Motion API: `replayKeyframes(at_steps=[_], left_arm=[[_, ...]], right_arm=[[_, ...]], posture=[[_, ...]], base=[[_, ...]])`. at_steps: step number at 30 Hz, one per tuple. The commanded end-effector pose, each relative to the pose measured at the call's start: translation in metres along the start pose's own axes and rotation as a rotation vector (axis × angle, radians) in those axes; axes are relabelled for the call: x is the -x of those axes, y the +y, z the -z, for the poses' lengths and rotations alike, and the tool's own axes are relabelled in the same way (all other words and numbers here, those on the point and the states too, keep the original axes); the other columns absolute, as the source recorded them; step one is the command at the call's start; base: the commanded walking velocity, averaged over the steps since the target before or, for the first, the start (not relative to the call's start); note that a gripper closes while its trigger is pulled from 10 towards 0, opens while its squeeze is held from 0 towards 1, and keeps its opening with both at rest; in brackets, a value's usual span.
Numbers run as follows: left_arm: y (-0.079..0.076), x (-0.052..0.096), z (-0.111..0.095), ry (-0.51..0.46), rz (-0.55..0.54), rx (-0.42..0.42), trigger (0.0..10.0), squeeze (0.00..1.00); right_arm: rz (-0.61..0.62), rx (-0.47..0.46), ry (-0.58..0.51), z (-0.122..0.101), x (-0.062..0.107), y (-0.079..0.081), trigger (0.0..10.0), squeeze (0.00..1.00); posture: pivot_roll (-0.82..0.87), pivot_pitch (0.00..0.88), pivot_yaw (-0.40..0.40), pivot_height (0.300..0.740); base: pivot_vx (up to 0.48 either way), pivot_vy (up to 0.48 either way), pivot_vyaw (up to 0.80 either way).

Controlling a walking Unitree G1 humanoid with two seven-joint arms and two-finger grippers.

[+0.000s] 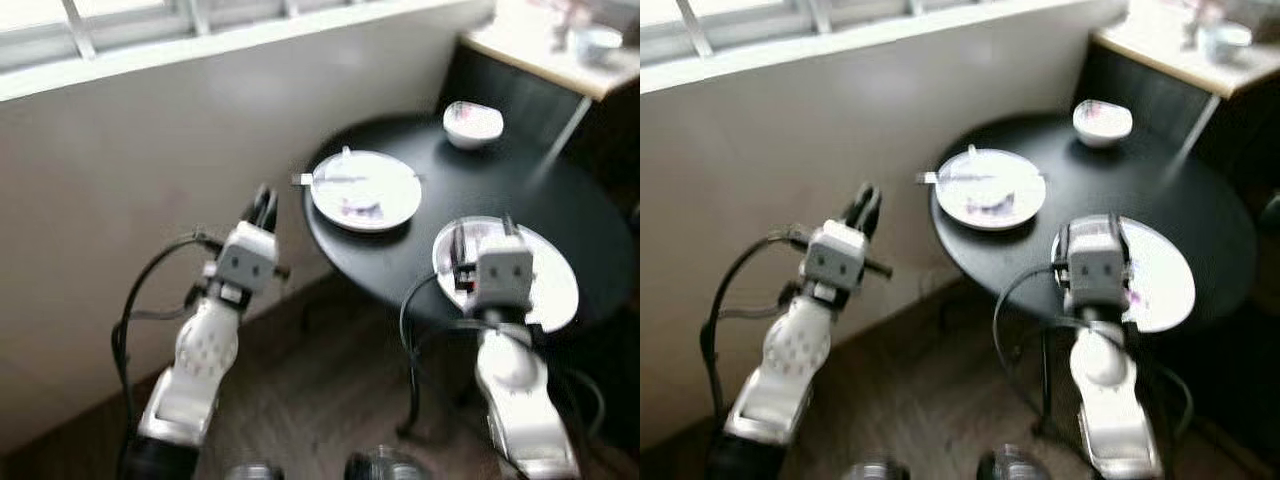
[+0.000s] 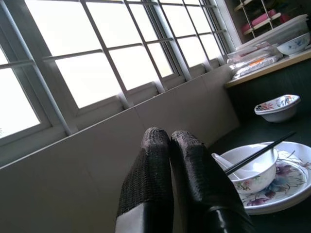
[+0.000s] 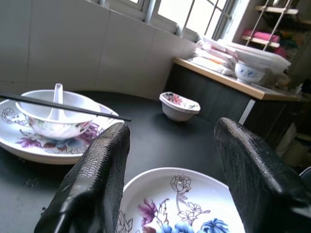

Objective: Kitchen organization

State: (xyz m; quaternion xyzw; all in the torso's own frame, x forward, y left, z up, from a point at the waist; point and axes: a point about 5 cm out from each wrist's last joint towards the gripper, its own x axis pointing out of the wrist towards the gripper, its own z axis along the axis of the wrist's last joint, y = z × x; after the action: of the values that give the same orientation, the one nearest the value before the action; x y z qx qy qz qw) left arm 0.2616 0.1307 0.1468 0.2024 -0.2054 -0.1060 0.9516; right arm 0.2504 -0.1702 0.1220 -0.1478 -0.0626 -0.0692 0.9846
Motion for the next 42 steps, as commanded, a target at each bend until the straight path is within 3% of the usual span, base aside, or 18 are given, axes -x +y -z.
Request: replayKeyframes(at_steps=[1,13,19,24,29,34,42], left_arm=[[-0.002,-0.002,-0.002,-0.006,0.009,0.005,10.0,0.00],[-0.004,-0.001,0.000,0.007,0.019,0.008,10.0,0.00],[-0.004,-0.001,0.003,0.024,0.025,0.003,10.0,0.00],[-0.005,-0.001,0.005,0.032,0.030,0.000,10.0,0.00],[-0.005,0.000,0.005,0.035,0.033,-0.001,10.0,0.00],[-0.007,0.000,0.006,0.043,0.043,-0.003,10.0,0.00],[-0.008,0.001,0.008,0.050,0.050,-0.003,10.0,0.00]], right_arm=[[-0.036,0.033,0.055,0.009,0.001,0.002,10.0,0.00],[-0.167,0.068,0.145,0.024,0.001,0.011,10.0,0.00],[-0.248,0.155,0.301,0.048,-0.001,0.002,10.0,0.00],[-0.274,0.136,0.382,0.057,0.003,0.007,10.0,0.00],[-0.276,0.122,0.399,0.058,0.005,0.009,10.0,0.00],[-0.218,0.023,0.526,0.068,0.006,0.006,10.0,0.00],[-0.194,0.099,0.617,0.079,0.009,0.000,10.0,0.00]], posture=[[0.11,0.000,-0.009,0.740],[0.11,0.000,-0.009,0.740],[0.12,0.000,-0.013,0.740],[0.12,0.000,-0.011,0.740],[0.12,0.000,-0.009,0.740],[0.12,0.000,-0.006,0.740],[0.12,0.000,-0.007,0.740]], base=[[0.000,0.000,0.00],[0.000,0.000,0.00],[0.000,0.000,0.00],[0.000,0.000,0.00],[0.000,0.000,0.00],[0.000,0.000,0.00],[0.000,0.000,0.00]])
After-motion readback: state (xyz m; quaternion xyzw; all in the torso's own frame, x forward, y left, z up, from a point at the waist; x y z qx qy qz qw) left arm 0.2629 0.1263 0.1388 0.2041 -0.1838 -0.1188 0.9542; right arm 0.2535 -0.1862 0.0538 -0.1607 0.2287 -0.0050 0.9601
